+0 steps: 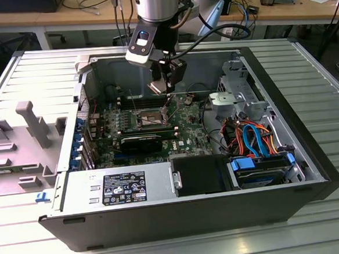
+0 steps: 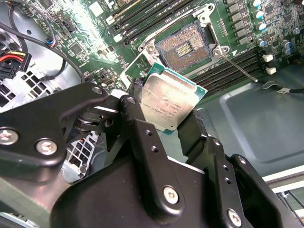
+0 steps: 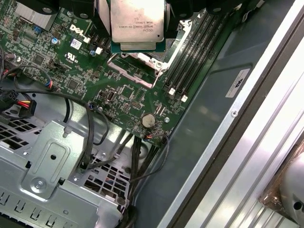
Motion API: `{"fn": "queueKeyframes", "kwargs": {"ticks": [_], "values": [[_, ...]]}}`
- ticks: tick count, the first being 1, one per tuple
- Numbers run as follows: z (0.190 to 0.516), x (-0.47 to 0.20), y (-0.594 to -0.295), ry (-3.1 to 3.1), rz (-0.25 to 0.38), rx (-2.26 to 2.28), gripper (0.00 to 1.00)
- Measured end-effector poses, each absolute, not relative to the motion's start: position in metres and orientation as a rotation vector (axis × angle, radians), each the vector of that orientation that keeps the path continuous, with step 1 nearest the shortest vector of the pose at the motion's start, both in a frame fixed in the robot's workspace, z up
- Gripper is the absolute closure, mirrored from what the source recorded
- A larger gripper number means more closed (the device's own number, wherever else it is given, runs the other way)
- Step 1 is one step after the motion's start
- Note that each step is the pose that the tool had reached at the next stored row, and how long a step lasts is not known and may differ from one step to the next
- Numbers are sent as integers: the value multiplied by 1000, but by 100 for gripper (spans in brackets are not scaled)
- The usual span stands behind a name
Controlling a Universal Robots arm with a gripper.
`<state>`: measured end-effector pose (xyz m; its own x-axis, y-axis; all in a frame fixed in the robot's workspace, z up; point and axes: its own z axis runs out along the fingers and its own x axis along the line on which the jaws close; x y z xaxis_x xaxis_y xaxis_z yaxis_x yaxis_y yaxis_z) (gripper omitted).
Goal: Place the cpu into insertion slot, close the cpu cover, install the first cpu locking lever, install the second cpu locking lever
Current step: 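Place the cpu into insertion slot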
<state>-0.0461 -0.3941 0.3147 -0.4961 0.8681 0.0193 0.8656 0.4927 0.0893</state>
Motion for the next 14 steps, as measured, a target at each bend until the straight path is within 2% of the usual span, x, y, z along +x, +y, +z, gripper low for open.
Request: {"fn": "queueKeyframes", "kwargs": {"ticks": [14], "values": [[315,-46,-394,2679,135,1579,46]]}}
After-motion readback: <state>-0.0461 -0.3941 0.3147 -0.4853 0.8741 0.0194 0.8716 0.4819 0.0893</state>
